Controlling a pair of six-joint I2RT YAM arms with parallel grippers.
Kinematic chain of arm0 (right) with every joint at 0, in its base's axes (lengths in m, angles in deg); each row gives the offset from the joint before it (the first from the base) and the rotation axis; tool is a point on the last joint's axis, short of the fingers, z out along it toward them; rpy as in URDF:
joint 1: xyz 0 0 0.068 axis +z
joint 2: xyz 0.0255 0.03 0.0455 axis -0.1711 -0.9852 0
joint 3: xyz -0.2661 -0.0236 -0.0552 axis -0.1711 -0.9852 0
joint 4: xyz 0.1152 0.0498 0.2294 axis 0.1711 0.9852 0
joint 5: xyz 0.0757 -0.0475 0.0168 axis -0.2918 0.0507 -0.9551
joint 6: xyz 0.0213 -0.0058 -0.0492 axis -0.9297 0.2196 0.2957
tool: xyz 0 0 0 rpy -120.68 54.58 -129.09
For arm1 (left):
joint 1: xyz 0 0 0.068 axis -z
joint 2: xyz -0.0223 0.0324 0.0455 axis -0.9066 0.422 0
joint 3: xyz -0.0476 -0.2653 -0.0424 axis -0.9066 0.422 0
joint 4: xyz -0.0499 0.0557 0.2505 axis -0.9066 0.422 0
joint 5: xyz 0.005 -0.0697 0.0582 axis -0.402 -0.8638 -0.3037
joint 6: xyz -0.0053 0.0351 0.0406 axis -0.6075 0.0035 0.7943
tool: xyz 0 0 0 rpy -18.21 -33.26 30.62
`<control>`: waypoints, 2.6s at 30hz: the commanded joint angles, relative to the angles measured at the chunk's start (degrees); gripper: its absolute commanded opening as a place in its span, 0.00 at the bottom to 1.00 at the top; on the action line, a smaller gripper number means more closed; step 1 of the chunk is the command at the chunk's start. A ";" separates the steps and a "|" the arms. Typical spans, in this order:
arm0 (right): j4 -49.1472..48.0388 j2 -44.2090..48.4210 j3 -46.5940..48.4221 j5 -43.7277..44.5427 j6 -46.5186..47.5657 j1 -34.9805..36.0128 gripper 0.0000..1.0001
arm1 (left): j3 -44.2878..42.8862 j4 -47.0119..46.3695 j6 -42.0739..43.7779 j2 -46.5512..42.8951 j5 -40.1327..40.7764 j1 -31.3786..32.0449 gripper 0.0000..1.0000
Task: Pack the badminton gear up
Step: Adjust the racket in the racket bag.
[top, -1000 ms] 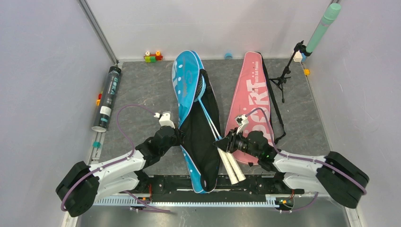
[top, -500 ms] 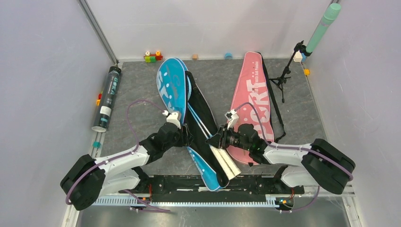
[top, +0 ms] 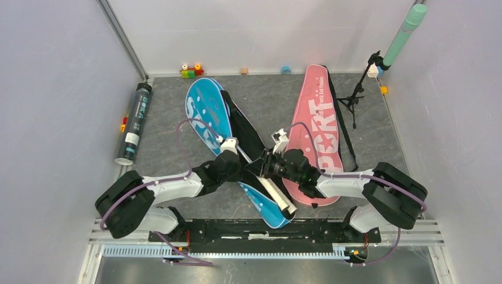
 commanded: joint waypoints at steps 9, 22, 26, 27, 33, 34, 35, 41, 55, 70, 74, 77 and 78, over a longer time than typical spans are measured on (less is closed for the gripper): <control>-4.99 -4.94 9.95 3.30 5.68 2.58 0.18 | 3.42 -6.85 -2.69 -1.02 -3.81 5.08 0.02; 21.81 9.12 8.23 6.56 34.02 6.07 0.89 | 14.78 -16.40 9.07 -20.24 -4.09 4.98 0.02; 22.67 20.05 1.85 12.36 42.36 6.09 0.95 | 16.22 -17.86 9.26 -25.47 -4.60 4.75 0.02; 23.58 22.35 0.22 13.30 45.27 6.02 0.96 | 16.15 -17.51 9.48 -26.80 -5.57 4.72 0.02; 23.38 29.33 -8.12 19.68 41.50 4.77 0.96 | 15.77 -13.78 7.81 -31.35 -6.97 4.63 0.02; 25.38 28.31 -7.15 22.59 36.16 4.70 0.91 | 15.71 -13.21 7.29 -31.47 -6.68 4.63 0.02; 27.20 26.99 -5.96 23.56 33.12 4.73 0.83 | 15.69 -13.04 7.05 -31.47 -6.69 4.64 0.02; 28.28 14.12 -0.36 19.48 28.19 5.31 0.62 | 14.71 -12.52 5.88 -28.90 -5.78 4.64 0.02; 25.46 -4.78 11.20 19.24 38.31 2.10 0.64 | 16.02 -11.05 4.81 -31.34 -4.97 4.64 0.02; 41.36 -5.66 8.21 20.74 27.81 9.71 0.10 | 15.57 -13.33 -0.74 -27.76 8.55 4.64 0.02; 51.28 0.68 8.26 35.29 26.41 9.89 0.00 | 14.16 -11.43 -2.67 -27.04 13.68 4.64 0.02; 62.60 6.08 9.80 48.45 24.84 9.89 0.00 | 12.33 -5.98 -5.10 -27.15 19.59 4.64 0.02; 66.66 7.82 10.24 51.63 23.98 9.89 0.00 | 11.88 -4.24 -5.87 -27.30 21.12 4.64 0.02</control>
